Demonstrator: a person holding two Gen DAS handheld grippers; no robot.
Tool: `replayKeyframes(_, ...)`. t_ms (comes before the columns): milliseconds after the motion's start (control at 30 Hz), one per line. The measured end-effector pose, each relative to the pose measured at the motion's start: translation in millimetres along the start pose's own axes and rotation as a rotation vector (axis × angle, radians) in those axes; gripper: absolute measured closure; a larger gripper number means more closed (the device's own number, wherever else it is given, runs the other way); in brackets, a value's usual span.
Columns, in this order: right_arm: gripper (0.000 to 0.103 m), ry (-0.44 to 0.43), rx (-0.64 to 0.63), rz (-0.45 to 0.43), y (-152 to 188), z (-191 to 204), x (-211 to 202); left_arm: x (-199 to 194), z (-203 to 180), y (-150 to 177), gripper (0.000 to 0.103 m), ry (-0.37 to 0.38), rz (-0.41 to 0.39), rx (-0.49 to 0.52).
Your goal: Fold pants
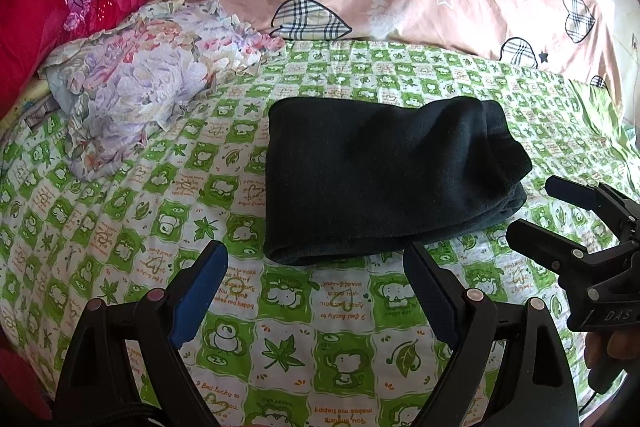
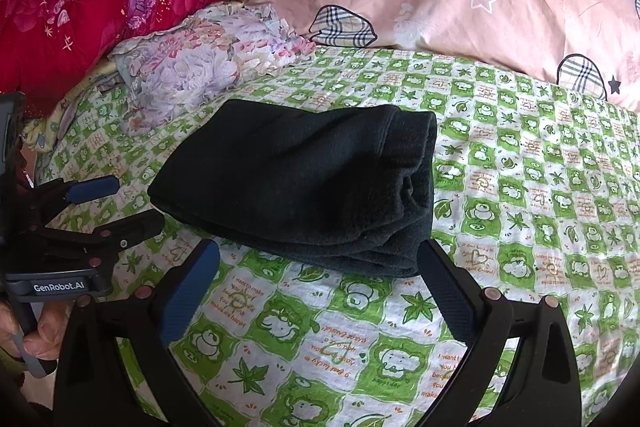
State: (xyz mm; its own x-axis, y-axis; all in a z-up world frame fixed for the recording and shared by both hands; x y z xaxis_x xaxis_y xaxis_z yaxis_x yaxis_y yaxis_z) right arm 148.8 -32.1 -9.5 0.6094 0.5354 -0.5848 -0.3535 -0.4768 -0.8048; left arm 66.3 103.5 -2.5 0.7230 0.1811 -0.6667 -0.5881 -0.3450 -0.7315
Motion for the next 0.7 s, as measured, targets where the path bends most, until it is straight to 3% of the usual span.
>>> replayKeyframes(700,0.004,-0.006,-0.009,-0.023,-6.8,0.1,-3.8,-8.3,-2.6,-7.4,0.013,0.006,-0.028,0.014)
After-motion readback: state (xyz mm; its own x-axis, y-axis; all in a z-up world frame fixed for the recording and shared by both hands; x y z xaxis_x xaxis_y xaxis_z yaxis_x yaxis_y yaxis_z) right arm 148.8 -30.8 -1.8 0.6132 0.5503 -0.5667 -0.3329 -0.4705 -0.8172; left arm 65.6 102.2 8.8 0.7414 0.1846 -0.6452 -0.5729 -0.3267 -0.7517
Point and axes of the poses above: each gripper's, at about its wrist camera, not at the fingertips, and x roughly the way its jaws point, z to its left, y to its underside, the point moved 4 cm from there along x, roughly the way its jaws point, and after that the axes turned 13 degrees about -x, right-handed, at the moved point
